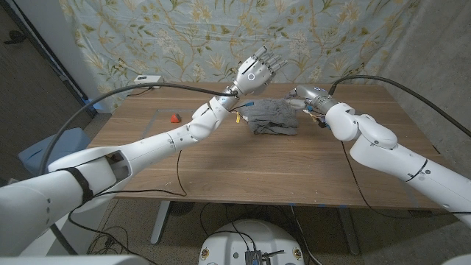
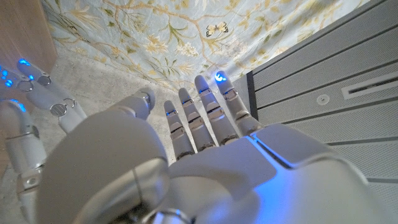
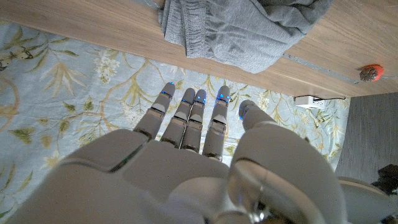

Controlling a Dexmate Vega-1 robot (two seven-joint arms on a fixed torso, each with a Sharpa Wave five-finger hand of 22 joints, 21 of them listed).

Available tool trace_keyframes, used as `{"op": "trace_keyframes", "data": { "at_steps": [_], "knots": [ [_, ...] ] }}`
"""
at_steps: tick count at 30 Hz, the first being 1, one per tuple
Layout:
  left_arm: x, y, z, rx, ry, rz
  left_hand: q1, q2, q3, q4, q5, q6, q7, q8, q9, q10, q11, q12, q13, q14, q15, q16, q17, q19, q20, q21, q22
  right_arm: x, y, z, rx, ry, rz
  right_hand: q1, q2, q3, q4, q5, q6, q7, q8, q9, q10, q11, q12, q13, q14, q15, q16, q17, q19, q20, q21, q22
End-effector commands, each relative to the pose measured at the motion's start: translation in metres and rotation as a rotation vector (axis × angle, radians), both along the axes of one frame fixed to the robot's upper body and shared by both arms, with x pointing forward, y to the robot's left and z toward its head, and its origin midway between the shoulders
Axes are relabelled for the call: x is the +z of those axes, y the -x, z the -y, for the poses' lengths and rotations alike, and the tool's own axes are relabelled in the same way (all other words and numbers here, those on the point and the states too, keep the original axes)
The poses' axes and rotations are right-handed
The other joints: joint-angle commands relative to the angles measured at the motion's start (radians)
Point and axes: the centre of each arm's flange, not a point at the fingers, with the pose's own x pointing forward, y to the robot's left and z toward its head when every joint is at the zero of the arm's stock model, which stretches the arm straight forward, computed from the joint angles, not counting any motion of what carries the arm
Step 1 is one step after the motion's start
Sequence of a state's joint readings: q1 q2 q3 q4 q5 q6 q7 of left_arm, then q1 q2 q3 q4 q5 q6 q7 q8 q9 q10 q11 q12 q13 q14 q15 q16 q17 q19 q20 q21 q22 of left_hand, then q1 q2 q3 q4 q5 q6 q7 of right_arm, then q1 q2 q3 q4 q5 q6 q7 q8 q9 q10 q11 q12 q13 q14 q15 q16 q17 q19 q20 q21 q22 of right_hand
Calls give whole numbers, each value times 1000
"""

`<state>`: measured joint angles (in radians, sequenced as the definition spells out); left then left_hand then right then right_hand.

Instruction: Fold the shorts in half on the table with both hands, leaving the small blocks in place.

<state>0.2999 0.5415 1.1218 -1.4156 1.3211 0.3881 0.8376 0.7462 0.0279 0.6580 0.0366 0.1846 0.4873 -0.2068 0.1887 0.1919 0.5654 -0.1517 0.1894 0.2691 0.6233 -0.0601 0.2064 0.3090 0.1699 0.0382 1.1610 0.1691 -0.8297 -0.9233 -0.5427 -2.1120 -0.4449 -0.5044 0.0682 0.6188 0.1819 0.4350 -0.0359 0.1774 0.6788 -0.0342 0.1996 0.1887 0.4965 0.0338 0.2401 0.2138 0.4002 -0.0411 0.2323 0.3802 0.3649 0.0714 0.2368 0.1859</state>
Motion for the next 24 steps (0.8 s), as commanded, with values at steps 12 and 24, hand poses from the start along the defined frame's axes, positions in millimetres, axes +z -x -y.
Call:
{"op": "trace_keyframes", "data": {
  "at_steps": [12,24],
  "knots": [
    [-4,23,-75,-344,466,-561,-25,16,-11,-3,-9,15,39,11,2,-12,15,12,-6,-22,-125,22,17,-6,11,-17,4,-1,-25,61,354,-550,6,3,-1,4,-14,3,-15,8,-9,1,-2,19,-9,1,9,4,13,5,17,10,9,5],
    [-6,16,-111,-629,705,-915,-33,48,-30,-27,-1,-10,101,0,3,-43,60,11,-10,-55,-71,33,36,-39,32,-40,7,-5,-33,68,514,-732,21,-26,-19,-15,-13,4,-127,-4,-31,2,-60,28,-35,3,-11,19,11,7,4,25,4,6]
  ]
}}
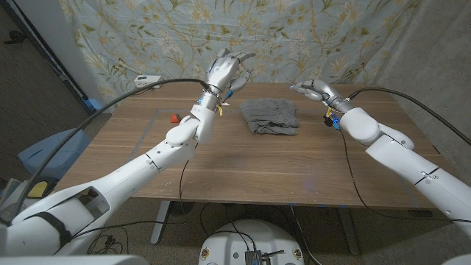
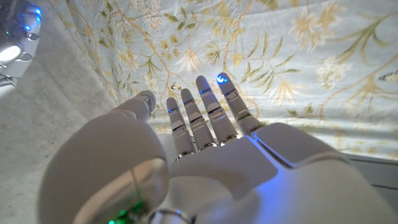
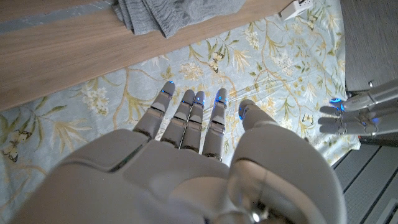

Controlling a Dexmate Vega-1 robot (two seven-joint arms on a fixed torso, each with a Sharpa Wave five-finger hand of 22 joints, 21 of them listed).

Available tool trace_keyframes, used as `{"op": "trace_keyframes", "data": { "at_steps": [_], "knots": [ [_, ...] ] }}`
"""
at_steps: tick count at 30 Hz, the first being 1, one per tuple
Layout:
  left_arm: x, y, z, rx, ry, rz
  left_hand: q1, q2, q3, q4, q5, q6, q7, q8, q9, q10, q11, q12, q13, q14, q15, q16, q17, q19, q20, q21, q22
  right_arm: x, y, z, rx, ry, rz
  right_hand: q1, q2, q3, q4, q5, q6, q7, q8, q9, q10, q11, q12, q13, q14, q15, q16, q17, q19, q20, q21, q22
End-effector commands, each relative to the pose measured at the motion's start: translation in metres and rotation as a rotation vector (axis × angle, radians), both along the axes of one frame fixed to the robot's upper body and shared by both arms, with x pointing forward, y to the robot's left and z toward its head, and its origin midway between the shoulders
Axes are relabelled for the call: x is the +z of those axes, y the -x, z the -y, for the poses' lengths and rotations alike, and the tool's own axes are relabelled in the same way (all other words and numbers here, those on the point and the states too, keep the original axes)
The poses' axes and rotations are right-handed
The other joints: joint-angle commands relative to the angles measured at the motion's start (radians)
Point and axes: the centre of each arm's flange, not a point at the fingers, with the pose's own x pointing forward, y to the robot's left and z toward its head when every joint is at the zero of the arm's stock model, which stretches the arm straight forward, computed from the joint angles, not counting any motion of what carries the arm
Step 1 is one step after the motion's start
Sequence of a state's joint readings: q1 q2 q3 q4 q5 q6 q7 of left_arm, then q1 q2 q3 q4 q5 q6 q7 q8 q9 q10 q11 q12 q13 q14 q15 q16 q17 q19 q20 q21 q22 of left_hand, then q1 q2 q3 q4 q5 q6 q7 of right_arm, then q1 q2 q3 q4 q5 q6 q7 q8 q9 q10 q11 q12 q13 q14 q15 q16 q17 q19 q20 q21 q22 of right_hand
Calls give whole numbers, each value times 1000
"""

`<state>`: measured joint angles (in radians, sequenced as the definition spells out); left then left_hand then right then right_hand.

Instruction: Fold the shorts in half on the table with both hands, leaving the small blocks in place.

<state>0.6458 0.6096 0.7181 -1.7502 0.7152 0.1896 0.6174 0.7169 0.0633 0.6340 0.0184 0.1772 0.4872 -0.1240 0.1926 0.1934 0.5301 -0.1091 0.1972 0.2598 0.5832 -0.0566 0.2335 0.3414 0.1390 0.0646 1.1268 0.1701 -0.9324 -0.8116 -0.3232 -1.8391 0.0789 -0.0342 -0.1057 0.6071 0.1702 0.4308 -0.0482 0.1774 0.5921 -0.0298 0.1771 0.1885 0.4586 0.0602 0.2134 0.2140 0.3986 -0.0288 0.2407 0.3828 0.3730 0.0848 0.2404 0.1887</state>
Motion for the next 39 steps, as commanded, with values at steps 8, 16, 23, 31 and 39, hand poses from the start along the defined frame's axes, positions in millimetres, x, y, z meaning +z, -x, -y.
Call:
{"op": "trace_keyframes", "data": {
  "at_steps": [8,16,23,31,39],
  "knots": [
    [-11,-5,-52,-382,365,-402,-40,13,-28,-12,14,-47,64,-11,1,-53,59,-1,-1,-51,-16,0,6,-42,33,-23,9,-8,-5,19,182,-303,45,-50,-20,-34,2,5,-148,-20,-11,3,-82,4,-23,6,-39,19,-5,4,-20,24,-6,4],
    [-26,-17,-69,-493,486,-485,-102,10,-52,-3,20,-80,104,-5,0,-85,118,6,-9,-104,57,-18,-9,-99,74,-54,11,-19,-7,34,256,-447,34,-95,-37,-59,13,1,-210,-17,-7,3,-120,9,-26,7,-56,34,-11,0,-35,38,-12,4],
    [-39,-30,-82,-611,566,-586,-152,9,-70,8,20,-105,117,-9,-1,-103,144,5,-15,-154,86,-34,-28,-118,89,-74,10,-33,-13,58,232,-559,36,-182,-64,-105,42,-4,-288,-19,-1,2,-177,22,-29,8,-102,54,-29,-9,-45,3,-15,4],
    [-56,-43,-89,-694,647,-684,-263,19,-105,23,3,-270,74,-19,-9,-299,154,-16,-49,-389,128,-57,-106,-215,104,-168,5,-44,1,83,75,-609,80,-285,-106,-163,58,12,-348,-26,8,0,-302,-7,-29,0,-291,75,-64,-50,-239,51,-65,-1],
    [-58,-54,-91,-710,786,-703,-301,47,-111,43,-1,-319,74,-19,-10,-353,176,-15,-57,-445,161,-54,-121,-239,114,-198,6,-44,13,71,81,-576,154,-267,-92,-152,37,15,-336,-31,16,0,-293,-5,-16,-2,-294,55,-51,-70,-214,60,-41,-1]
  ]
}}
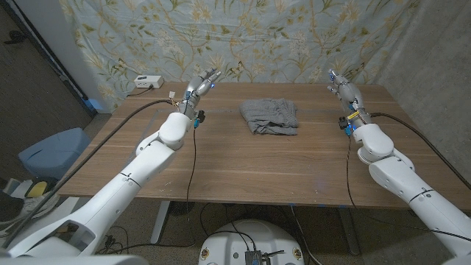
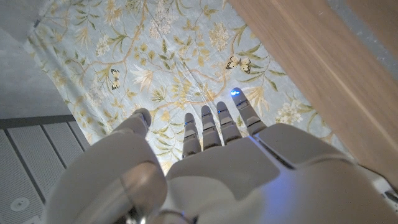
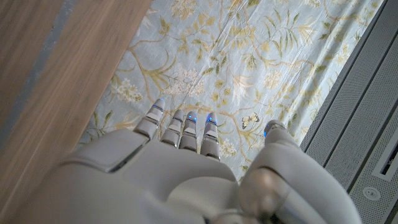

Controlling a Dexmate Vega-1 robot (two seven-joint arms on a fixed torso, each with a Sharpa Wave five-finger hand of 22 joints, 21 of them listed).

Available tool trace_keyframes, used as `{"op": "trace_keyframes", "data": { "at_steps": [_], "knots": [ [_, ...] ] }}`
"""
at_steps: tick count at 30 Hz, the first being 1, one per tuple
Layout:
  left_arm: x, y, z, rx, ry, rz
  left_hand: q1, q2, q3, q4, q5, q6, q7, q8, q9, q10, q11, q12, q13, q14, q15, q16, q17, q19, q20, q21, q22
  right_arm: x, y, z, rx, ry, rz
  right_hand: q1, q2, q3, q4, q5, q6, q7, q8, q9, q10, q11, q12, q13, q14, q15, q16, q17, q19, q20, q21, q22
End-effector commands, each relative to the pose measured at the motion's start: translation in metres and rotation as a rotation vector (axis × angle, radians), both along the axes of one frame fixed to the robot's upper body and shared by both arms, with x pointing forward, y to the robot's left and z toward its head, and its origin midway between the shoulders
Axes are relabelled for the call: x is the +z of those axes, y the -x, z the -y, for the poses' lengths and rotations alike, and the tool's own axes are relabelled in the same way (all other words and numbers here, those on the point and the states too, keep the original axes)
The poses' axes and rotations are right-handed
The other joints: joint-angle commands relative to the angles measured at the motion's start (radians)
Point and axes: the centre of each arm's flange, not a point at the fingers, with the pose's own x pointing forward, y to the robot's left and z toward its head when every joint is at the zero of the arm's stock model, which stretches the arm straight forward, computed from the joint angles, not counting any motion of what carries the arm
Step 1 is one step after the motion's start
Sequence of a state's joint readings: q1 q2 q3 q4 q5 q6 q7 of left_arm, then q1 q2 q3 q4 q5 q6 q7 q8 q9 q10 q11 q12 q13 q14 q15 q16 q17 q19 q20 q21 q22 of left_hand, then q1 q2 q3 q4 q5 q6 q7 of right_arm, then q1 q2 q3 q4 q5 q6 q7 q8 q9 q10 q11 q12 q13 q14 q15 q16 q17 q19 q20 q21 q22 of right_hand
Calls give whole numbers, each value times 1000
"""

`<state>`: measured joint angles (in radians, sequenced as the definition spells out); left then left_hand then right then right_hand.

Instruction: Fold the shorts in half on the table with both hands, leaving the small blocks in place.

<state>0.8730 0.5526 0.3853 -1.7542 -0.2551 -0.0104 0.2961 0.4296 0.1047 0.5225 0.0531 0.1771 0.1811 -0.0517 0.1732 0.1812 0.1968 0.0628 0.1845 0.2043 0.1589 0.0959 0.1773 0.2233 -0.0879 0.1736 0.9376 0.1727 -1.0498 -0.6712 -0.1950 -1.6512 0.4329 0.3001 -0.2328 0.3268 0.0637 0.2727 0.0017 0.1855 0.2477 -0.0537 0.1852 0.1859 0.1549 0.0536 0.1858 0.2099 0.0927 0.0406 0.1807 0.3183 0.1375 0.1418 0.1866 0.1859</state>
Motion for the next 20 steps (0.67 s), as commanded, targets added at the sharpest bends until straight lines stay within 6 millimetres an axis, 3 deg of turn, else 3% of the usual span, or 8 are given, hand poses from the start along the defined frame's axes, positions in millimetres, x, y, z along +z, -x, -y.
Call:
{"op": "trace_keyframes", "data": {
  "at_steps": [1,11,20],
  "knots": [
    [-10,-17,-8,-42,156,-101,-14,6,1,8,0,-15,3,0,2,-22,5,-3,-2,-22,9,3,-3,-13,6,-9,3,-6,16,2,-76,-14,62,14,14,7,-14,7,10,-8,9,2,14,3,14,2,13,-14,10,-7,22,3,13,1],
    [-8,-28,-15,-5,166,-77,-25,16,2,11,0,-41,9,-1,1,-28,8,4,-4,-11,19,15,-10,-7,10,-16,4,-22,-3,1,-57,-87,48,11,19,6,-17,5,12,-8,9,2,35,9,22,1,29,-9,20,-13,34,2,20,1],
    [-8,-51,-18,-31,173,-116,-30,19,3,10,0,-47,9,2,1,-34,10,6,-5,-13,20,17,-14,-8,11,-23,4,-2,4,-23,-41,-42,133,18,27,12,-25,5,13,-4,9,2,41,15,24,1,30,-9,22,-19,41,5,24,1]
  ]
}}
